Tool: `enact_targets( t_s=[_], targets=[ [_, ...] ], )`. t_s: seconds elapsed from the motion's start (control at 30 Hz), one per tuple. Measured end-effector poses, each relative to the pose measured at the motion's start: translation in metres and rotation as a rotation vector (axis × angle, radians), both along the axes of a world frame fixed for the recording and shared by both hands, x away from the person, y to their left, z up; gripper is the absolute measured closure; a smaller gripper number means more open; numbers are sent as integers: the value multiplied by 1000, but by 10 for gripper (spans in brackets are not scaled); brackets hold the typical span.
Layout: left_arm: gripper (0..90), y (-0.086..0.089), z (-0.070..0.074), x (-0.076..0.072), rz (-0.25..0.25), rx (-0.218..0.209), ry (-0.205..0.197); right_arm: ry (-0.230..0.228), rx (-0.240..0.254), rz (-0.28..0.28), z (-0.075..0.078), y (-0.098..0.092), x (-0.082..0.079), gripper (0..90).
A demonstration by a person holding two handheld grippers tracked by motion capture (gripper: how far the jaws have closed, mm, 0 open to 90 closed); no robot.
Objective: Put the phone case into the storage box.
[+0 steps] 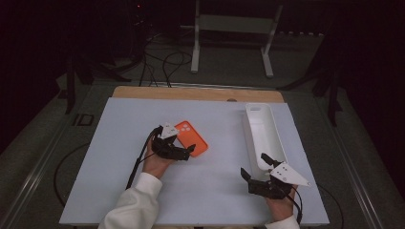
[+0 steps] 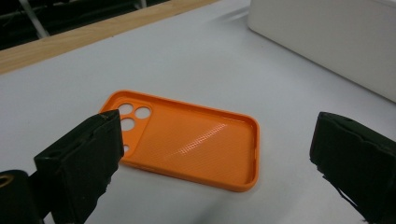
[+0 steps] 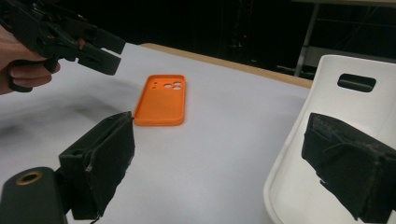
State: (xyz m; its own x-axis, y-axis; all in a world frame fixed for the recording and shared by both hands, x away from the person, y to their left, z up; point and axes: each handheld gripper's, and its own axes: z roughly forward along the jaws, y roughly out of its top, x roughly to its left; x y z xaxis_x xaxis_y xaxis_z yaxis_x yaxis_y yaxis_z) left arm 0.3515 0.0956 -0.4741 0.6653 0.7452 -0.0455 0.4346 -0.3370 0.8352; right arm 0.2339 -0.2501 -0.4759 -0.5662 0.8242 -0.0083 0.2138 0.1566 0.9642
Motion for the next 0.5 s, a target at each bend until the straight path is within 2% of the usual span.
enact_targets(
  t_s=[0.07, 0.13, 0.37, 0.5],
  targets=[
    [66, -2, 0, 1, 11, 16, 0, 0, 4, -2, 0, 0, 0, 93],
    [140, -3, 0, 2, 46, 25, 5, 1, 5, -3, 0, -1, 0, 93],
    [410, -5, 0, 4, 5, 4, 26, 1, 4, -3, 0, -1, 0, 93],
    [539, -6, -2, 6, 9, 4, 56, -2, 4, -2, 0, -1, 0, 93]
  ],
)
